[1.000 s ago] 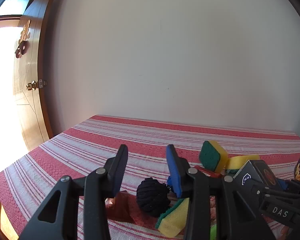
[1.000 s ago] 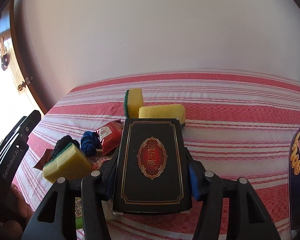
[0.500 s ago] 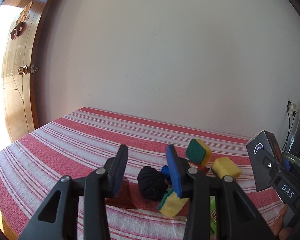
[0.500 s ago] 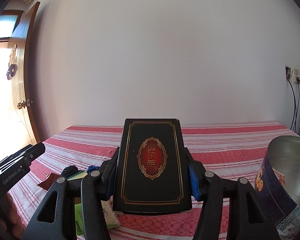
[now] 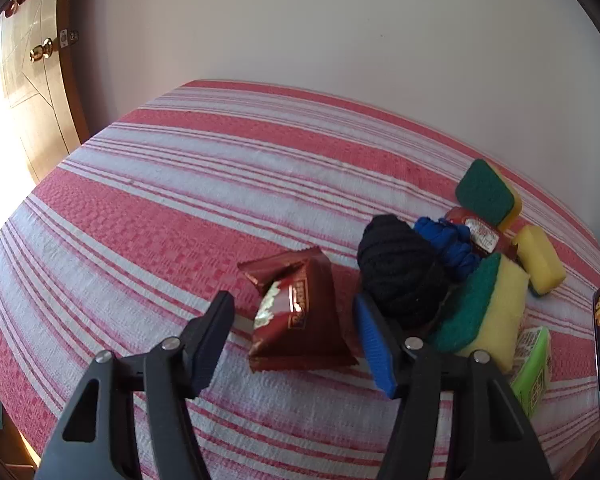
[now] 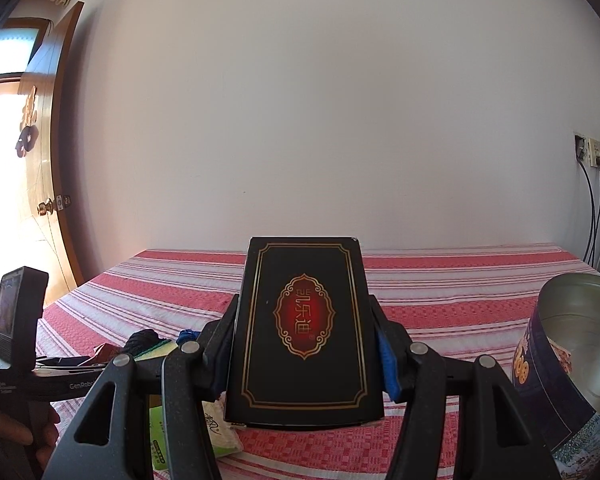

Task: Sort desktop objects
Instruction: 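Lift the black box with the right gripper while the left holds the red bag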

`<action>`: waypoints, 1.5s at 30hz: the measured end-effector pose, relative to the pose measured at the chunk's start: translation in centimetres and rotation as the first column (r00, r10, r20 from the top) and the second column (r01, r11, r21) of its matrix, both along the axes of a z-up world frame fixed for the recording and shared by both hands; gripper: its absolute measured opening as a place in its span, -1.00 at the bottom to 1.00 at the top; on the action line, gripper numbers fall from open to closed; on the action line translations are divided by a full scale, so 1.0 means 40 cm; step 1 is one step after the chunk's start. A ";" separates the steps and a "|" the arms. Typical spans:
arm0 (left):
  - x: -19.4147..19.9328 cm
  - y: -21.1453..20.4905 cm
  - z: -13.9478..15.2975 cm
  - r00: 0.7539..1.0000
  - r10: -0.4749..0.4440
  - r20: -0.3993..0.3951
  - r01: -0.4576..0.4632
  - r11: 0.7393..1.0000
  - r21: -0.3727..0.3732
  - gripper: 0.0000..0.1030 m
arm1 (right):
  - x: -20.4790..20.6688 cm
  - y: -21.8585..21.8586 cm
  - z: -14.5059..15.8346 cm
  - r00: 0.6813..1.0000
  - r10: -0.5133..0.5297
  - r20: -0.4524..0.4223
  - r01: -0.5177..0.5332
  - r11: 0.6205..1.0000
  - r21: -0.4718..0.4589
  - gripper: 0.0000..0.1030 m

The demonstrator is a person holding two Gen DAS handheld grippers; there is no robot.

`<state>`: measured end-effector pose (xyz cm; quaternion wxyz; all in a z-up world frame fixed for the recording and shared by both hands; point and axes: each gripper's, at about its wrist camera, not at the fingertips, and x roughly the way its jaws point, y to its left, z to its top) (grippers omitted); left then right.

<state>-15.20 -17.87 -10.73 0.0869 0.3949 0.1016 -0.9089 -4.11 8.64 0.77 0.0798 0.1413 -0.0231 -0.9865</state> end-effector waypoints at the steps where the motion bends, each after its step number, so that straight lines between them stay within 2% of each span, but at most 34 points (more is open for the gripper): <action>1: -0.005 -0.003 -0.004 1.000 0.017 0.008 -0.016 1.000 -0.014 0.19 | -0.001 0.001 0.000 1.000 0.000 0.001 0.000 1.000 -0.001 0.15; 2: -0.012 -0.009 -0.012 0.999 0.026 0.035 -0.026 0.999 -0.021 0.09 | 0.000 0.001 0.001 1.000 0.001 0.002 -0.001 1.000 -0.001 0.15; 5: -0.013 0.001 -0.009 0.999 0.025 0.036 -0.023 0.998 -0.061 -0.27 | -0.009 0.007 -0.014 1.000 0.002 0.001 -0.002 1.000 0.001 0.15; 7: -0.013 0.002 -0.009 0.999 0.023 0.035 -0.021 0.998 -0.060 -0.27 | -0.008 0.010 -0.012 1.000 0.002 0.001 -0.002 1.000 0.001 0.15; 12: 0.008 -0.027 -0.003 0.999 0.052 -0.006 -0.052 0.999 0.016 -0.28 | -0.004 0.027 -0.010 1.000 0.001 0.002 -0.001 1.000 -0.007 0.15; 16: 0.031 -0.023 0.016 0.995 0.074 -0.065 -0.074 0.997 0.006 -0.28 | -0.001 0.025 -0.011 1.000 0.001 -0.002 0.000 1.000 0.004 0.15; 22: 0.052 -0.005 0.043 0.986 0.072 -0.148 -0.080 0.995 -0.052 -0.28 | 0.002 0.012 -0.012 1.000 0.001 -0.011 0.000 1.000 0.027 0.15; 32: 0.076 0.087 0.094 0.970 -0.012 -0.243 -0.005 0.998 -0.069 -0.28 | 0.001 0.051 -0.015 1.000 -0.018 -0.008 0.018 0.999 -0.036 0.15; 35: 0.075 0.123 0.105 0.966 -0.049 -0.253 0.026 0.995 -0.094 -0.28 | 0.003 0.077 -0.017 0.999 -0.047 -0.003 0.047 0.998 -0.040 0.15; 45: 0.086 0.237 0.119 0.953 -0.152 -0.261 0.127 0.986 -0.112 -0.28 | 0.054 0.179 -0.011 0.992 -0.129 -0.008 0.129 0.990 -0.049 0.15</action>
